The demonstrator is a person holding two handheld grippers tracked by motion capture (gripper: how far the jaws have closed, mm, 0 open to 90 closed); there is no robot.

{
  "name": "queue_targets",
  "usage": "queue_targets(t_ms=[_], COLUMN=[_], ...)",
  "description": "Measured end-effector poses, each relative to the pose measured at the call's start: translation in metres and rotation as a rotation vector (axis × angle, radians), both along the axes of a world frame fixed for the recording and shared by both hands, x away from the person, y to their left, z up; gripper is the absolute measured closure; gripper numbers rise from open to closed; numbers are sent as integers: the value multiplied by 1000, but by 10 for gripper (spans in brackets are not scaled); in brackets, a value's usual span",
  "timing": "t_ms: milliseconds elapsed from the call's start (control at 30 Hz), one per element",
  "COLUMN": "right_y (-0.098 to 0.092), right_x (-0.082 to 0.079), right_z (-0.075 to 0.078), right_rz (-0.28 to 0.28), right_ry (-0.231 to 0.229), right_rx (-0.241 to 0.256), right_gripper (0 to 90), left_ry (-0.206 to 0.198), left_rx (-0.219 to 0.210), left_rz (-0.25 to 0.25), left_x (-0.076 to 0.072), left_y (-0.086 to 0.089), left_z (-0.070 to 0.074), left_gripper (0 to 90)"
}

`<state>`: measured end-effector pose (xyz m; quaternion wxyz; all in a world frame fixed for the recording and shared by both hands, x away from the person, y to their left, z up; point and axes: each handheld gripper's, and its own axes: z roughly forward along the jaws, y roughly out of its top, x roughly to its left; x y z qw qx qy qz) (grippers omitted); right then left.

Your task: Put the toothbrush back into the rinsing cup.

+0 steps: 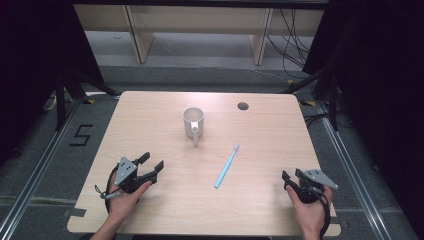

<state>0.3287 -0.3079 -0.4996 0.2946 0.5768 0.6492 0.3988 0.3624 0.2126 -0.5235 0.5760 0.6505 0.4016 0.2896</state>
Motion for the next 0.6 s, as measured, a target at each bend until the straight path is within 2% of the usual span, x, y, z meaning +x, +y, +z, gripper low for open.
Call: queue_targets(t_ms=[33,67,100,167,200,267,300,333,367,400,433,467,500,533,567,600], right_y=[-1,0,-2,-2,1,0,0,2,1,2,2,7,3,4,2,4], right_x=[1,0,0,1,-2,-1,0,-1,-1,-1,-2,-5,-3,-5,-5,-5], right_z=[-1,-1,-1,-2,-2,-2,-3,-2,-1,1,2,6,6,8,7,7], right_rz=[-1,-20,0,4,-26,-8,-12,-16,-2,-12,-14,-35,-9,-24,-21,-31], right_ry=[-14,1,-5,-7,26,-3,2,29,36,23,16,55,21,31,17,37], right_rx=[-7,6,-15,-18,6,-24,-31,-18,-32,-36,-49,-5,-41,-29,-42,-5], right_gripper=[472,471,471,468,466,464,461,459,458,457,457,457,458,460,462,465], left_ry=[1,2,2,2,2,-4,-2,-1,-1,-8,1,10,14,12,13,17], left_rx=[-4,-6,-10,-11,-8,-1,2,10,7,-7,-4,-5,-6,0,0,-2], left_rz=[5,6,8,7,5,-2,-4,-9,-17,-22,-17,-13,-15,-21,-23,-18], left_x=[0,0,0,0,0,0,0,0,1,3,2,3,3,3,4,3], left_y=[0,1,1,1,1,0,-1,-1,-1,-2,-1,-2,-2,-2,-2,-3], left_z=[0,0,0,0,0,0,0,0,0,-1,0,0,0,0,0,0], left_gripper=[326,320,317,316,316,317,319,321,323,323,324,327,329,331,333,334])
